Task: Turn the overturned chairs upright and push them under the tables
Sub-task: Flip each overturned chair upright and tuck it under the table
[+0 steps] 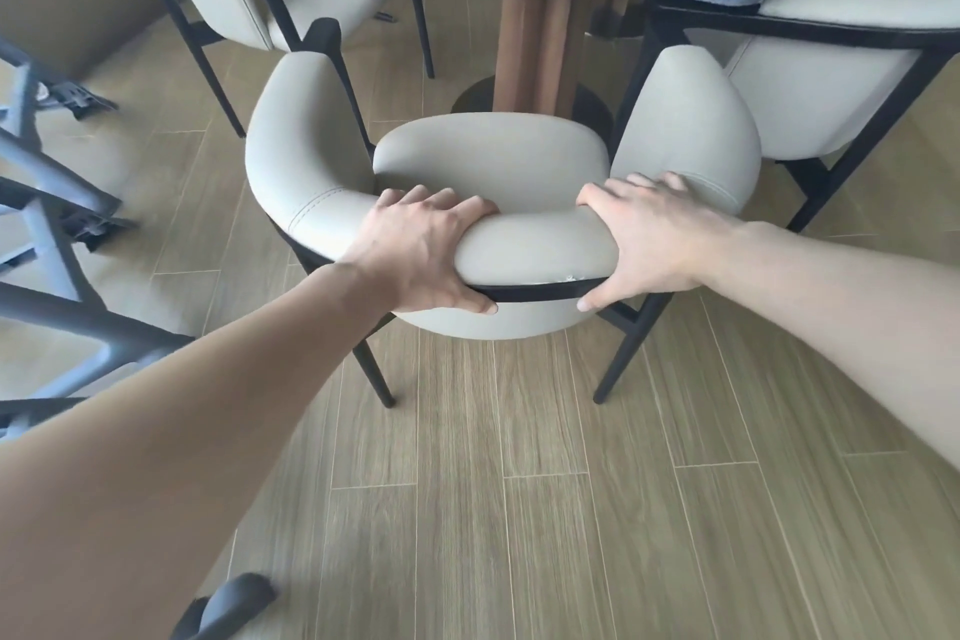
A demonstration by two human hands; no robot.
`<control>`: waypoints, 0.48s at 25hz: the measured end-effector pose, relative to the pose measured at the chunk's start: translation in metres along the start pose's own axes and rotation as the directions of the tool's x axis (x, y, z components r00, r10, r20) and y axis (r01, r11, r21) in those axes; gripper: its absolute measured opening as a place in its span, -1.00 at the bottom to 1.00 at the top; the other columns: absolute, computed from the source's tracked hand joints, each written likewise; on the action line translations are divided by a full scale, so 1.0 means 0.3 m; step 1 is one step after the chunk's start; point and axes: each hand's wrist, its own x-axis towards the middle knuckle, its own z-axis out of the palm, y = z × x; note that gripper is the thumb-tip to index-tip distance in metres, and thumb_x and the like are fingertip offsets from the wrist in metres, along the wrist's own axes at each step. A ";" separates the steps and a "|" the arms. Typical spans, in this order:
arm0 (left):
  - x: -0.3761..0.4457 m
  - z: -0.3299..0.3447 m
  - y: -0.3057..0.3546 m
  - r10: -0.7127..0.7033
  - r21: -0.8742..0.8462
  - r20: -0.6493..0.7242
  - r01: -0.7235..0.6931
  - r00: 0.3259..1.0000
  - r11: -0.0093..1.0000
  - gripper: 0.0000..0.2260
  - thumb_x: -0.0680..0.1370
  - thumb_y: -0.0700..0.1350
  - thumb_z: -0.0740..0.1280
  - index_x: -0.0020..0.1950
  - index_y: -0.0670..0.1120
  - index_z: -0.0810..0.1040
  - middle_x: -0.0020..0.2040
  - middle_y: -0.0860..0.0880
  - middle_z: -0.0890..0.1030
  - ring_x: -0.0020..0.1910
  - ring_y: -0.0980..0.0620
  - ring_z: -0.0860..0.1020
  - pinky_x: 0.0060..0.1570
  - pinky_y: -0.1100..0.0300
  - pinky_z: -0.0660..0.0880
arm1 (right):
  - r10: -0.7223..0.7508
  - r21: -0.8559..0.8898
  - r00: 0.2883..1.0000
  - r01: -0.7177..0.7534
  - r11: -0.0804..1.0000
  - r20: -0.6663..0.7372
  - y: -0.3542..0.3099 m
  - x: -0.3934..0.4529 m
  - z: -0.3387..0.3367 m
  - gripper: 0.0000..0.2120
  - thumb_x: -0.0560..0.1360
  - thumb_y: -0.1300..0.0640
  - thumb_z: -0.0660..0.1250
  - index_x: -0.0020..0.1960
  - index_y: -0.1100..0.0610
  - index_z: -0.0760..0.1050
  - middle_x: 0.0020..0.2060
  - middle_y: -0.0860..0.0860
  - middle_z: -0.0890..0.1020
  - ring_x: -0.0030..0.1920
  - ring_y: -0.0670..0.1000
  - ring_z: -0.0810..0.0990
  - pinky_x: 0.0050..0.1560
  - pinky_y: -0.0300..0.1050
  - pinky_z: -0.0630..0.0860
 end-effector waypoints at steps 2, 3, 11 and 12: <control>0.012 0.006 -0.015 0.014 -0.008 0.002 -0.014 1.000 1.000 -0.14 0.15 0.52 0.33 0.39 0.20 0.34 0.15 0.07 0.53 0.21 -0.09 0.50 0.25 -0.05 0.37 | 0.011 0.020 1.000 -0.011 1.000 -0.002 0.004 0.012 0.005 0.00 0.03 -0.59 0.30 0.29 -0.04 0.26 0.14 -0.04 0.50 0.22 0.08 0.43 0.32 0.16 0.28; 0.015 0.010 -0.020 0.028 -0.009 0.002 -0.028 1.000 1.000 -0.14 0.15 0.51 0.33 0.38 0.20 0.33 0.14 0.08 0.52 0.20 -0.09 0.50 0.25 -0.05 0.37 | 0.015 0.026 1.000 -0.015 1.000 -0.011 0.006 0.011 0.011 0.00 0.02 -0.59 0.29 0.29 -0.05 0.26 0.14 -0.05 0.49 0.22 0.08 0.43 0.34 0.15 0.26; 0.090 -0.051 -0.099 0.285 -0.079 0.268 -0.274 0.920 0.958 0.06 0.17 0.38 0.52 0.51 0.23 0.01 0.31 0.07 0.45 0.27 -0.07 0.50 0.22 -0.03 0.41 | 0.015 0.073 1.000 -0.015 0.997 -0.005 0.005 0.006 0.001 0.07 0.01 -0.61 0.30 0.38 -0.09 0.27 0.25 -0.10 0.50 0.31 0.05 0.43 0.44 0.15 0.16; 0.097 -0.055 -0.106 0.309 -0.083 0.288 -0.298 0.906 0.951 0.08 0.18 0.35 0.54 0.52 0.23 -0.01 0.35 0.06 0.44 0.29 -0.08 0.50 0.23 -0.03 0.41 | 0.016 0.080 1.000 -0.015 0.997 -0.005 0.008 0.005 0.001 0.06 0.02 -0.62 0.30 0.38 -0.10 0.27 0.26 -0.11 0.50 0.31 0.04 0.43 0.46 0.15 0.15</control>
